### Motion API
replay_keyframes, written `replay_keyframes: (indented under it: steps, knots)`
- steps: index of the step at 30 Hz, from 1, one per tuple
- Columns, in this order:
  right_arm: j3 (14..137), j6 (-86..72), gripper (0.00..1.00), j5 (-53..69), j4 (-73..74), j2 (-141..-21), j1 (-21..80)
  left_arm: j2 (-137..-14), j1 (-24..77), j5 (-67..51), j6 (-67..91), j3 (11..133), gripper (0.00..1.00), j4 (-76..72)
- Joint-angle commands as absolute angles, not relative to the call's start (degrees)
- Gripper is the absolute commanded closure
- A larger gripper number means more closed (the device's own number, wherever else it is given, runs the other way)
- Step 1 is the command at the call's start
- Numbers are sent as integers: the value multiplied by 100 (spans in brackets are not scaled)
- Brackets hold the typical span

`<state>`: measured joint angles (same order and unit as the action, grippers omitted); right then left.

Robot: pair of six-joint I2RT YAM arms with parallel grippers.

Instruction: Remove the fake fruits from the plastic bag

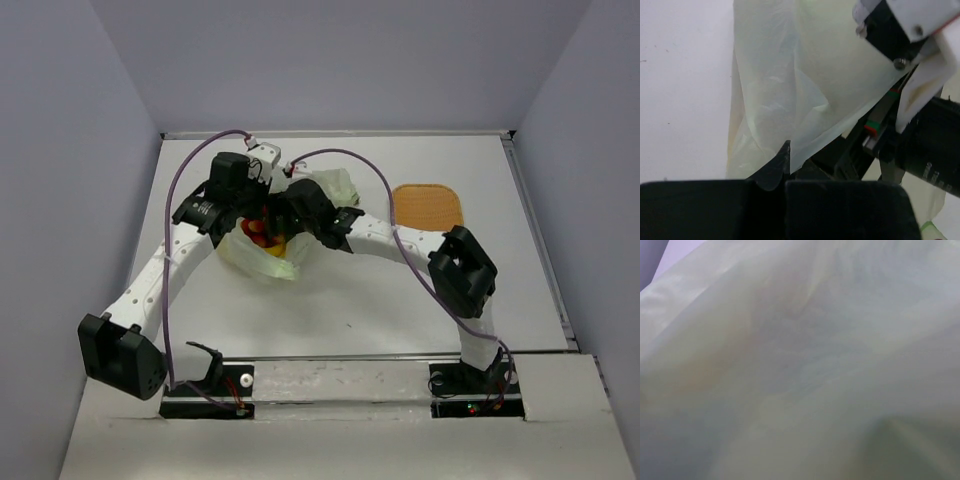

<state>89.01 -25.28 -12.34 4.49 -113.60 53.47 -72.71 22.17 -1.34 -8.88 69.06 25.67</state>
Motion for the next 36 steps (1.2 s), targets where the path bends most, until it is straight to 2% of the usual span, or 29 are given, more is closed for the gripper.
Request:
replay_keyframes:
  steps: [1,10,15,19,20,21,22,24,27,29,36]
  knots:
    - [9535,-2812,6,-1469,430,-11662,5090,-7303,2250,-62,-791,7225,100,2320]
    - [10134,-2856,5,-511,650,-12673,4939,-7409,2250,-62,-879,7260,100,2285]
    - [10213,-2980,7,-615,861,-12841,4939,-7444,2250,-62,-888,7269,100,2250]
    - [10186,-2848,42,-572,853,-12788,4939,-7444,2241,-62,-914,7269,100,2250]
    - [10195,-2813,47,-528,853,-12753,4939,-7444,2250,-62,-923,7269,100,2259]
    - [10187,-2752,65,-484,853,-12675,4939,-7427,2250,121,-923,7269,100,2267]
    - [10178,-2734,76,-466,853,-12613,4939,-7418,2241,132,-932,7260,100,2268]
    - [10143,-2707,92,-501,870,-12368,4939,-7392,2250,202,-967,7234,100,2268]
    - [10029,-2576,94,-571,888,-12042,4939,-7357,2233,307,-1011,7207,100,2285]
    - [9950,-2471,99,-580,914,-11674,4939,-7339,2215,360,-1037,7198,100,2276]
    - [9773,-2119,99,-325,940,-10627,4939,-7365,2162,413,-1090,7137,100,2162]
